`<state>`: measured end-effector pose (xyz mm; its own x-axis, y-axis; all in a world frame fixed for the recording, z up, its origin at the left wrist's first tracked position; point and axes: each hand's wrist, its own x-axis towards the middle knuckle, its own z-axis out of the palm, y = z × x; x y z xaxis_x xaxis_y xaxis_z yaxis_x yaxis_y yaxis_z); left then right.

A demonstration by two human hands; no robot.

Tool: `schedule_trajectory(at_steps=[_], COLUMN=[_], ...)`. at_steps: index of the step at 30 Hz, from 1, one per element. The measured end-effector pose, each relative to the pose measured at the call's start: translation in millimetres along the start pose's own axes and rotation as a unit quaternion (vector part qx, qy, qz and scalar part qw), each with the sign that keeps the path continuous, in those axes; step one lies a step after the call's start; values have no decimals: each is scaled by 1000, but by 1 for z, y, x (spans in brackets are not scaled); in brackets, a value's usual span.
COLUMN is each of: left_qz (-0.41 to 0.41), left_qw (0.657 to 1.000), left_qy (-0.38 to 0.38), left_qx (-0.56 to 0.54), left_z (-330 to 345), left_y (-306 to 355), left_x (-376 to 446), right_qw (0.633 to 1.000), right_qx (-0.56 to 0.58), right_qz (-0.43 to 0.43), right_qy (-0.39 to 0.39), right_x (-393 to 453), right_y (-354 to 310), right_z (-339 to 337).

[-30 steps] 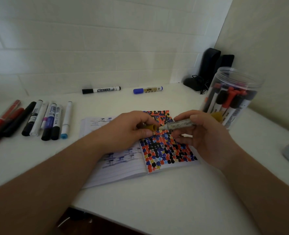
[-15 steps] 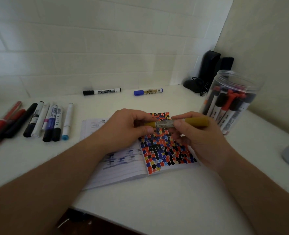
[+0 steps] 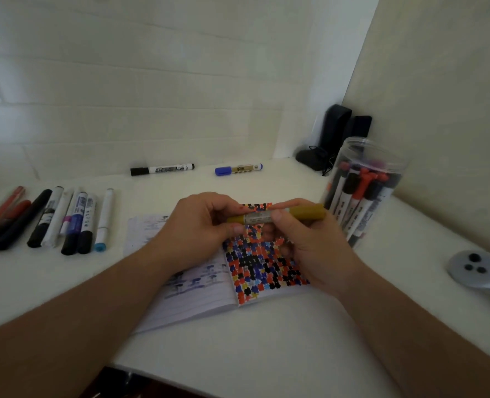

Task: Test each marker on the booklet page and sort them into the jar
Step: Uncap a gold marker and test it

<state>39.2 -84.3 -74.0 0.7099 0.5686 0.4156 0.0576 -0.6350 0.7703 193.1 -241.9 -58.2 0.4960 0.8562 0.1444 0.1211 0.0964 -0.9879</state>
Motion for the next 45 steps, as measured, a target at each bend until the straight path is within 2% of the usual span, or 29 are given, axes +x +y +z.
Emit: schedule_trajectory(at_steps=[2,5,8,10,12,15,19,23,28,34,37,42,45], left_qz=[-9,-6,6,13,10,6,4,-6,-1,-4,-5,-8,-9], left_qw=[999,994,990,989,989,990,989,990,990,989,989,990,990], left_qy=[-29,-104,-125,-123,-125,-129,-133,-128,-123,-121,-121,-119,-119], left_qx=[-11,35,71,81,74,61,65,61,72,80,79,78,81], left_z=[0,4,7,7,8,9,9,9,10,10,10,9,10], left_y=[-1,0,1,0,0,0,2,0,0,0,0,1,1], left_x=[0,-1,-3,-4,-5,-6,-6,-7,-6,-7,-7,-7,-7], right_qw=[996,975,952,926,896,870,868,867,893,894,879,880,866], right_qx=[-77,-176,-155,-122,-148,-256,-358,-385,-369,-365,-386,-374,-404], right_qz=[-37,-123,-229,-295,-330,-306,-226,-192,-114,-128,-153,-163,-167], right_qy=[19,62,132,202,258,289,260,251,231,224,234,242,242], right_x=[-1,-5,-12,-15,-13,-2,12,24,30,30,29,28,26], right_y=[-9,-38,-92,-131,-162,-175,-158,-149,-143,-142,-135,-132,-131], right_z=[1,-3,-21,-42,-66,-95,-102,-102,-103,-106,-106,-111,-111])
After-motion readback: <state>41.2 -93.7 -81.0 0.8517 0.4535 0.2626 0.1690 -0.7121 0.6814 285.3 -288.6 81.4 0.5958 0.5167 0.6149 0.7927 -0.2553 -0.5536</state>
